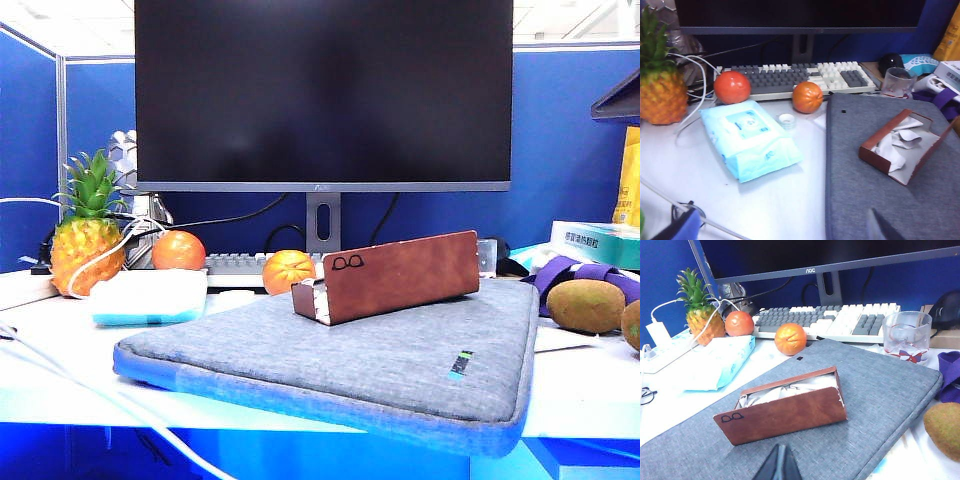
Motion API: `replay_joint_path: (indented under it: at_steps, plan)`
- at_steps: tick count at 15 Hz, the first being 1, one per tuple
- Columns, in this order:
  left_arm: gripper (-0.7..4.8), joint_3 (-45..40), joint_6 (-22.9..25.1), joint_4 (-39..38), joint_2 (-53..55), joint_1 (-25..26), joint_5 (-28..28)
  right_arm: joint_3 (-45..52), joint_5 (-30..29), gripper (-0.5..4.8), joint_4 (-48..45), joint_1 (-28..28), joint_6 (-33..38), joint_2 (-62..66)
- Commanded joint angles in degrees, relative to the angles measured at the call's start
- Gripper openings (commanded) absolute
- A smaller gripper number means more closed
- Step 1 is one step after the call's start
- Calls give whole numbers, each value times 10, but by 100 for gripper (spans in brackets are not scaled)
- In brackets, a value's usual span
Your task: Close the glasses case.
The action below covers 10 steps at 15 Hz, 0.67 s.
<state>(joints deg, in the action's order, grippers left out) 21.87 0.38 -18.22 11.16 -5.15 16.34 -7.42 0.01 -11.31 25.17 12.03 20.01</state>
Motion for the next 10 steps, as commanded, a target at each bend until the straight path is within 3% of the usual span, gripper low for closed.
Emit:
replay_joint_path:
  at_steps: [1, 4, 6, 8, 10]
  plan:
    - [443, 1, 2, 7, 1, 0, 9, -3, 4, -1, -9, 0, -1, -1]
    - [442, 1, 2, 7, 1, 0, 17, -3, 5, -1, -9, 0, -2, -1]
    - [442, 2, 2, 20, 5, 0, 77, -5, 3, -1, -19, 0, -2, -1]
    - [442, 18, 2, 59, 54, 0, 82, -27, -1, -1, -109, 0, -10, 21]
    - [442, 72, 24, 70, 155, 0, 86, -82, 4, -1, -110, 0, -35, 97]
